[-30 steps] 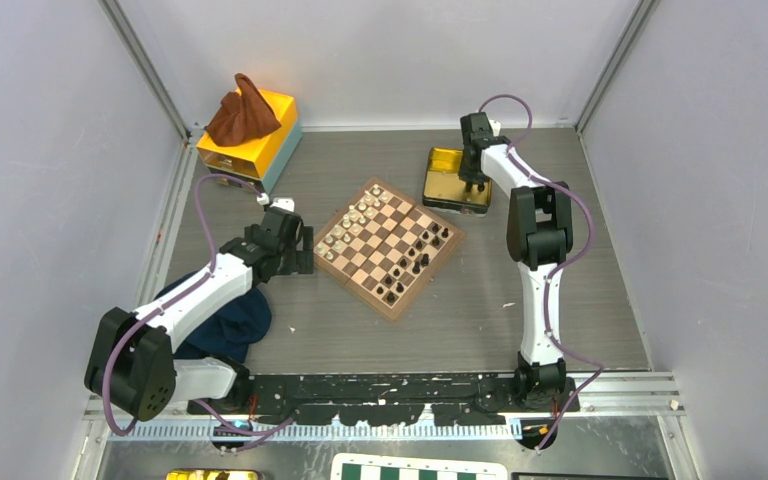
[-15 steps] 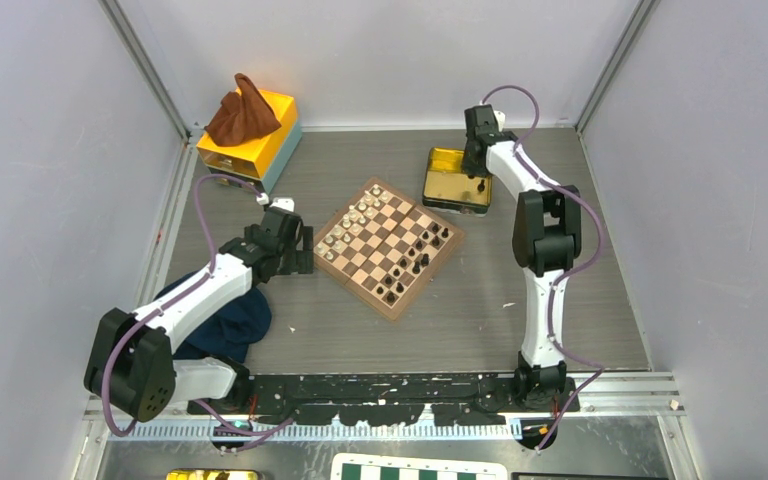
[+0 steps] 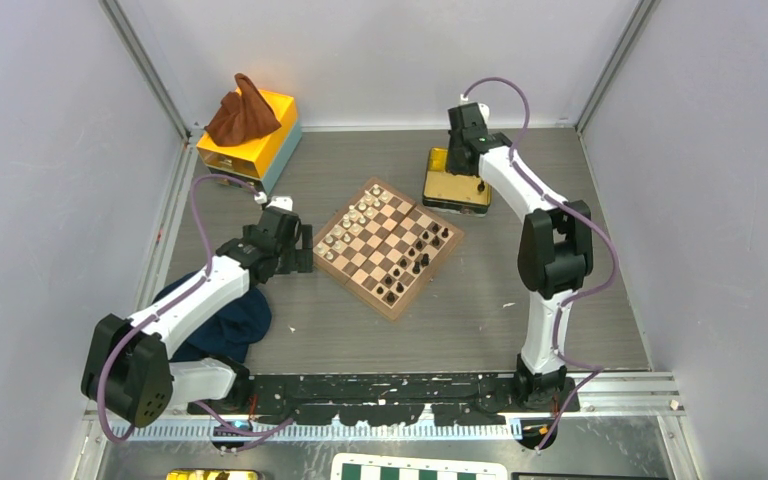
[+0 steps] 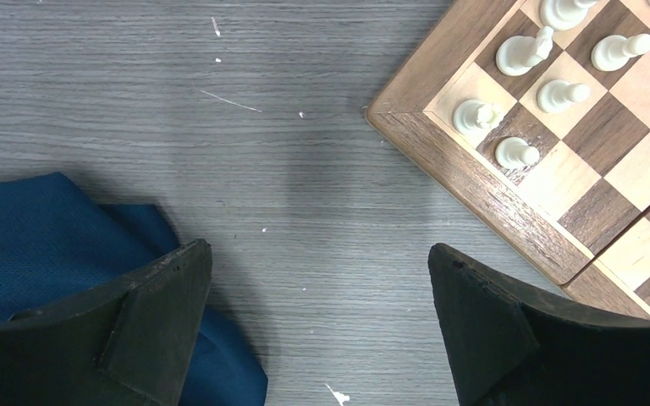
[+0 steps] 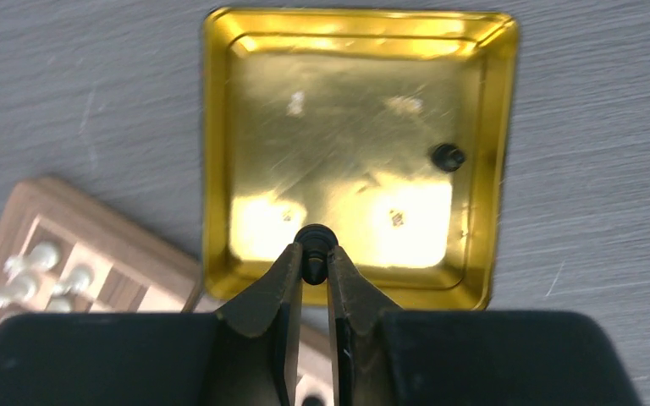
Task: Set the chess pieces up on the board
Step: Place the chess piece on the chessboard.
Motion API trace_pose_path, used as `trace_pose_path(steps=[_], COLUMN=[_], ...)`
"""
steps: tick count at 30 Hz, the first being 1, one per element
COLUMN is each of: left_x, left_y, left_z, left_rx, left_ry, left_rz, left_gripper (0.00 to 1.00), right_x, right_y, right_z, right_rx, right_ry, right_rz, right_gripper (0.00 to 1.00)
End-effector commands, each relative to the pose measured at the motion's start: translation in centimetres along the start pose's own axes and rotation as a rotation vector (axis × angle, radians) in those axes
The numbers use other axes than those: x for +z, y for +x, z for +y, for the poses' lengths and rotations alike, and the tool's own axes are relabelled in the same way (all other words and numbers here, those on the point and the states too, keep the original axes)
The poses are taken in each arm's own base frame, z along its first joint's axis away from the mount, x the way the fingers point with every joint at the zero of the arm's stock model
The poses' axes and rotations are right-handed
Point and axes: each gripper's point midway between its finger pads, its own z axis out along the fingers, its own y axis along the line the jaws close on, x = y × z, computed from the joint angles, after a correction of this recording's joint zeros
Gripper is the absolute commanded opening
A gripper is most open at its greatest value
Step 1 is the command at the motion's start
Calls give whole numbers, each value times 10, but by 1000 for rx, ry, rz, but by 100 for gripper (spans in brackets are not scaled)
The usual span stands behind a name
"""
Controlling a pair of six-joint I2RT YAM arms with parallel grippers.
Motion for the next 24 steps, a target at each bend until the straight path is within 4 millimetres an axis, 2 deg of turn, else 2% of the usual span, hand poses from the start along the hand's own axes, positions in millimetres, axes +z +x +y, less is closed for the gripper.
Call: trace_pose_path(steps=[1,6,16,20,24], left_x=[-12,-13,-14,-15,-16], left_y=[-27,-28,-30,-31,-32], left_z=[-7,-7,-10,-10,-10], left_rx=[-39,-42,-48,-49,-53], left_ry=[37,42,55,58,61], left_rz=[-83,-87,-92,-96,-101], left_gripper=[100,100,100,100,100], right_x=[-55,-93,-167,-186,-195], right_y=[-15,13,71,95,120], right_z=[31,59,85,89,92], right_rx=[-57,-139,-237,-252,-265], right_ry=[-70,-117,-201,-230,-251], right_rz=[-93,-83,-95,-91,-65], right_gripper=[1,1,1,1,1])
